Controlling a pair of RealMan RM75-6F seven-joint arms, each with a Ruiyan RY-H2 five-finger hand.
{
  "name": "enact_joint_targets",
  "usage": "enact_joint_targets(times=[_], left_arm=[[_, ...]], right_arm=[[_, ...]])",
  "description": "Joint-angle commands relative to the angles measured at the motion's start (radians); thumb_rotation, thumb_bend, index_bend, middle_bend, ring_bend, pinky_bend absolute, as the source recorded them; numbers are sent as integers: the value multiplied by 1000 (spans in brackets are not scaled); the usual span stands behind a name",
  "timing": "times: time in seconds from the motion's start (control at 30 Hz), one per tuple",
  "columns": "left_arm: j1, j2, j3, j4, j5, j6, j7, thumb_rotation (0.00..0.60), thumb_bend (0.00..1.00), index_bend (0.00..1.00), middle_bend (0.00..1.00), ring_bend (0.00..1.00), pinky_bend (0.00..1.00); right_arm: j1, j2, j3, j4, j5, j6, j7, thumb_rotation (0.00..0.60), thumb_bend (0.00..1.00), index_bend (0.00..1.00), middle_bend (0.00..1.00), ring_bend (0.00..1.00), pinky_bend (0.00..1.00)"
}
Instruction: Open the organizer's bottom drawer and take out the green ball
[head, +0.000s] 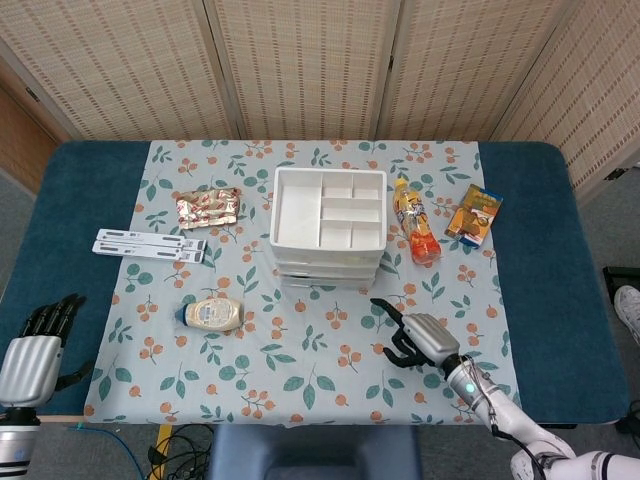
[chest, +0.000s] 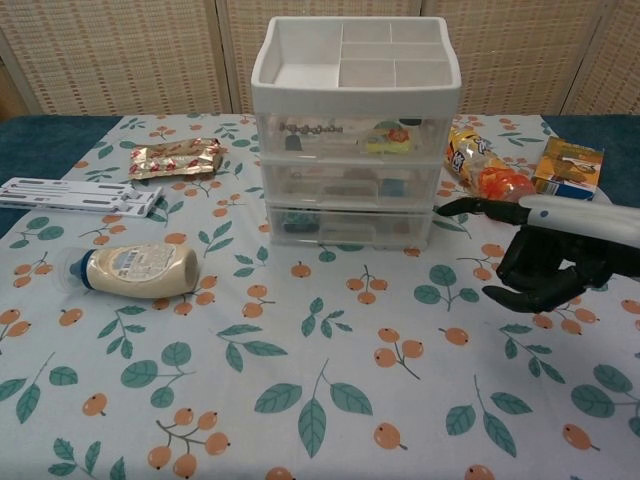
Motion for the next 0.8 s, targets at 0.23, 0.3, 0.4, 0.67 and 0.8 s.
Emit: enact_joint_targets(times=[0.23, 0.3, 0.4, 0.67, 0.8], left_arm=[[-2, 0, -2, 8, -7, -7, -6, 600, 178, 100, 121, 135, 130], [-3, 0, -3, 11, -9, -9, -7, 600, 178, 100, 121, 135, 130], [-5, 0, -4, 15, -13, -14, -8, 600, 178, 100, 121, 135, 131], [-8, -2, -8, 20, -19, -19, -10, 600, 177, 100, 121, 135, 130], [-8, -1, -9, 24, -24, -21, -13, 600, 178, 100, 121, 135, 130]], right_arm=[[97, -109, 93, 71, 112, -142, 299, 600, 522, 0, 934, 978, 1000], [110, -131, 102, 92, 130, -159, 321, 600, 525, 0, 934, 978, 1000], [126, -164, 117, 127, 151, -174, 351, 600, 531, 0, 934, 978, 1000], [166, -235, 143, 211, 184, -214, 396, 600, 536, 0, 933, 978, 1000], [176, -259, 155, 239, 188, -215, 411, 600, 537, 0, 934, 979, 1000]])
